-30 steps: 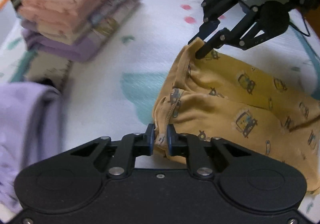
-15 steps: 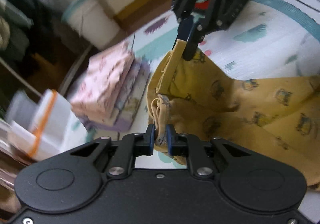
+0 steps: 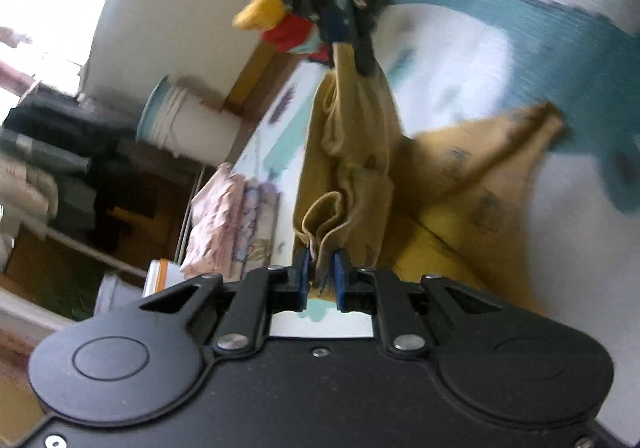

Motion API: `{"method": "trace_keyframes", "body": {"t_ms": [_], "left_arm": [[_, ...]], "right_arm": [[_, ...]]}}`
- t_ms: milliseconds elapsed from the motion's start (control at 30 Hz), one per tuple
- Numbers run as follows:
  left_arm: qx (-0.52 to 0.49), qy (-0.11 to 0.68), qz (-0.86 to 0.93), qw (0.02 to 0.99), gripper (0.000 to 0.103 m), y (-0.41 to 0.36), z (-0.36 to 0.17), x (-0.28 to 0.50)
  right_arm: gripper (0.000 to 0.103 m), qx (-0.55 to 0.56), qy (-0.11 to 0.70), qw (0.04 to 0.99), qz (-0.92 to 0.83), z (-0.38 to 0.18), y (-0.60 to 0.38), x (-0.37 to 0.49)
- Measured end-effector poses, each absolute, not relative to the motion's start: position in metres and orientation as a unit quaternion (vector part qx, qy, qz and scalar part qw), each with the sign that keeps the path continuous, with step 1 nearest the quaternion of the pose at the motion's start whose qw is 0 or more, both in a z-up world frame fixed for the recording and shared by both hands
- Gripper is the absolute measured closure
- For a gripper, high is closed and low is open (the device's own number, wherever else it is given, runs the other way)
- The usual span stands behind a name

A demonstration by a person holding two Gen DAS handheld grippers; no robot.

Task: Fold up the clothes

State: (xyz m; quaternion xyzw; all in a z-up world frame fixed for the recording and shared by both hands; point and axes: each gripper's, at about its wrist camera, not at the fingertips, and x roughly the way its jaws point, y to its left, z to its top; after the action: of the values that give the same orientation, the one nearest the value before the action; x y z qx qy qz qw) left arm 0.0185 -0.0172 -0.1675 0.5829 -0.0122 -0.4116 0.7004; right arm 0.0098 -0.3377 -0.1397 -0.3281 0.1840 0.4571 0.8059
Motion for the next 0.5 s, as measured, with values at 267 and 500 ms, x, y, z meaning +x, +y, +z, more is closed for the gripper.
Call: {"method": "trace_keyframes", "body": {"t_ms": [267, 500], "left_arm": [[0.622, -0.023, -0.434, 0.651, 0.093, 0.001, -0.193, -0.005], [0.637, 0.091, -0.482, 0.594, 0.076, 0.012, -0.212, -0.021]], "right_arm": [[0.088, -0.361, 0.193, 0.759, 0.506, -0.170, -0.320, -0.044], [0.065, -0.371, 0.214, 0.721, 0.545, -0.186, -0.305, -0.060]]}}
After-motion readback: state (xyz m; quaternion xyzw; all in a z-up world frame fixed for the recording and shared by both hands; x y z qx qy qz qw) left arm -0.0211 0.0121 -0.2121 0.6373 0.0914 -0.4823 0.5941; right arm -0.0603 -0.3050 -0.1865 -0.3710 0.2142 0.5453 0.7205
